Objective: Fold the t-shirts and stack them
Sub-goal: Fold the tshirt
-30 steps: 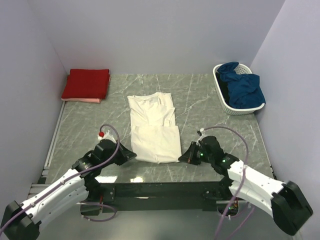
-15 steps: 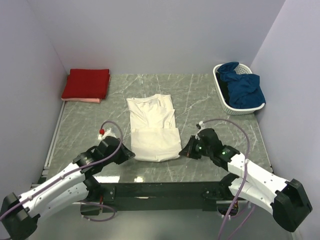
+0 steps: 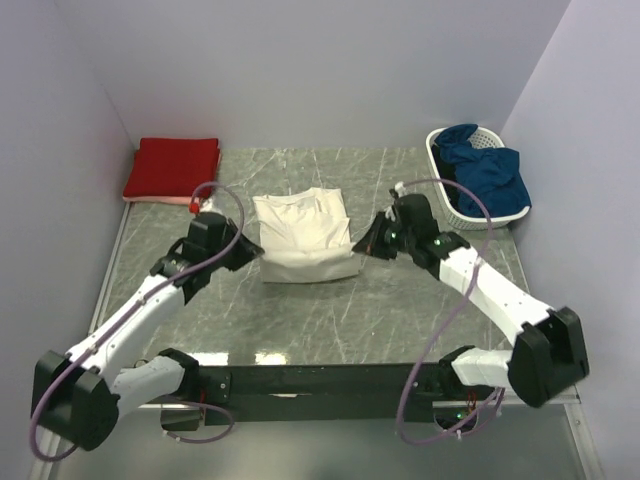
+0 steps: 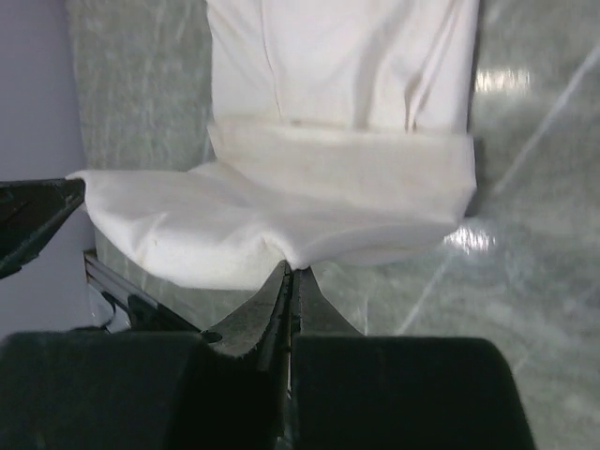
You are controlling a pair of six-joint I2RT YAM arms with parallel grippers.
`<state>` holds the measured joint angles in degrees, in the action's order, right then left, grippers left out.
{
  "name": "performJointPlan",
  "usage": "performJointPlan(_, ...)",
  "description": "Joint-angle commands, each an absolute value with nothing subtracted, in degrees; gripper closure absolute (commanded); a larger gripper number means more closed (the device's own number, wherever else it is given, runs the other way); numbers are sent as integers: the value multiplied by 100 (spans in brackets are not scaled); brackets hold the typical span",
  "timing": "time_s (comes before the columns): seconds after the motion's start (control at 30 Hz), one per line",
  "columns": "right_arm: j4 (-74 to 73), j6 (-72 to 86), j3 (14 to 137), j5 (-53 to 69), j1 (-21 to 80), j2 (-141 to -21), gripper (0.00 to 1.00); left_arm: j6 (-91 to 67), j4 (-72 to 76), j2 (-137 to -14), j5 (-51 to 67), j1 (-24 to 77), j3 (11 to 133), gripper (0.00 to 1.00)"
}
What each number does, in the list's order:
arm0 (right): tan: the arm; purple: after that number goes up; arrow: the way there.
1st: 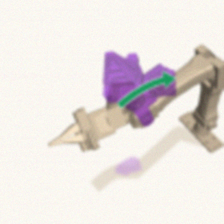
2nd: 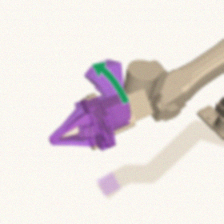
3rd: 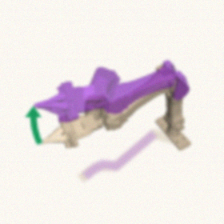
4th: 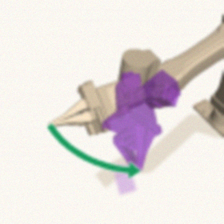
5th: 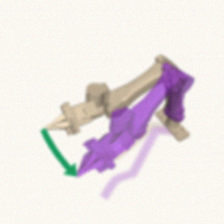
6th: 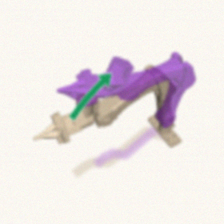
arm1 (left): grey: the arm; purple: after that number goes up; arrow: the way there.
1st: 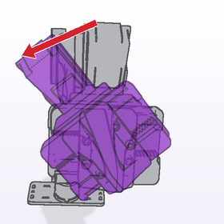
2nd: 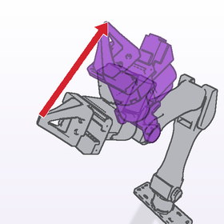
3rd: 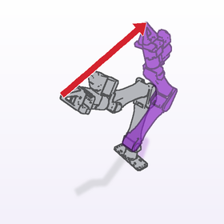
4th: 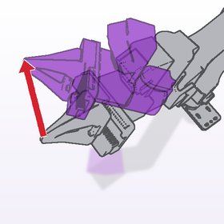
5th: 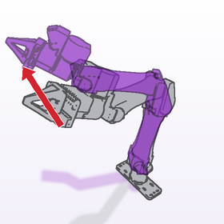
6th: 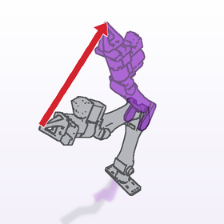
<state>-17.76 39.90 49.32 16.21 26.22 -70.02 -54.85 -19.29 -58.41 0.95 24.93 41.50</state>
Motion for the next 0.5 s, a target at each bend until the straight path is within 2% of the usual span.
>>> performJointPlan(0.0,-1731,3744,5817,1863,2374,-7739,100,-5027,-1355,-6291,745,2075,4745,100)
performJointPlan(0.2,-1749,3700,7345,2354,2004,-9304,100,-4852,-1134,-7766,1142,1460,5817,100)
performJointPlan(0.47,-2180,3559,10043,2777,1714,-11423,100,-4781,-853,-9552,1590,844,7222,100)
